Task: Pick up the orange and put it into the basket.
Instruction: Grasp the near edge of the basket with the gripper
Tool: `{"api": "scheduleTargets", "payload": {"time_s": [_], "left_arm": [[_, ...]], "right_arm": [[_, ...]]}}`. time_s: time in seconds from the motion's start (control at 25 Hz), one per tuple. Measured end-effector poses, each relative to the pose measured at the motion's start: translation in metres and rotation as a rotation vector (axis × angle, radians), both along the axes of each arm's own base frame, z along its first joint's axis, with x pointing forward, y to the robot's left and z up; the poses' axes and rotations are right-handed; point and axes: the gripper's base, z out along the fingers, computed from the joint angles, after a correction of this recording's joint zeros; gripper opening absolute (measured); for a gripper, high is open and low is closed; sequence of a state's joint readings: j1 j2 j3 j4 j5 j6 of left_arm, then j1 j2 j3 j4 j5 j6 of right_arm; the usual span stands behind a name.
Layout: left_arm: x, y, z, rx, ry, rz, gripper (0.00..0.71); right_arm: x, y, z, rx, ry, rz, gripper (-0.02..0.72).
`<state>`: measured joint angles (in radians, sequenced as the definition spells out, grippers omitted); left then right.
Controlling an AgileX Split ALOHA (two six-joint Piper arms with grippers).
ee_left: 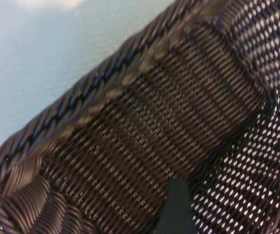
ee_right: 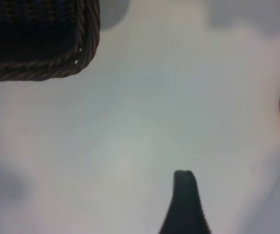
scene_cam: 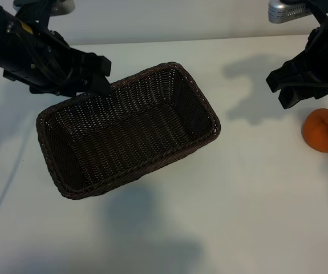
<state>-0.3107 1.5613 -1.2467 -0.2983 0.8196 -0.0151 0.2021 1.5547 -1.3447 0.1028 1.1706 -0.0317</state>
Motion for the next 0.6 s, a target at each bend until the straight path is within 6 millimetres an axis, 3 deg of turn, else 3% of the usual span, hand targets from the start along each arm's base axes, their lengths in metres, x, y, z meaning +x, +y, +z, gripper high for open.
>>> {"api": "scheduleTargets", "payload": {"time_s": [0.16, 0.44, 0.6], "left_arm": [[-0.004, 0.004, 0.007, -0.002, 0.010, 0.086, 0.592], [-0.026, 0.030, 0.023, 0.156, 0.034, 0.256, 0.592], [-0.046, 0.044, 0.018, 0.227, 0.052, 0.338, 0.592]], "right_arm": [[0.000, 0.000, 0.000, 0.000, 0.000, 0.000, 0.512], [0.000, 0.000, 0.000, -0.001, -0.001, 0.005, 0.512], [0.000, 0.000, 0.000, -0.002, -0.001, 0.006, 0.509]]}}
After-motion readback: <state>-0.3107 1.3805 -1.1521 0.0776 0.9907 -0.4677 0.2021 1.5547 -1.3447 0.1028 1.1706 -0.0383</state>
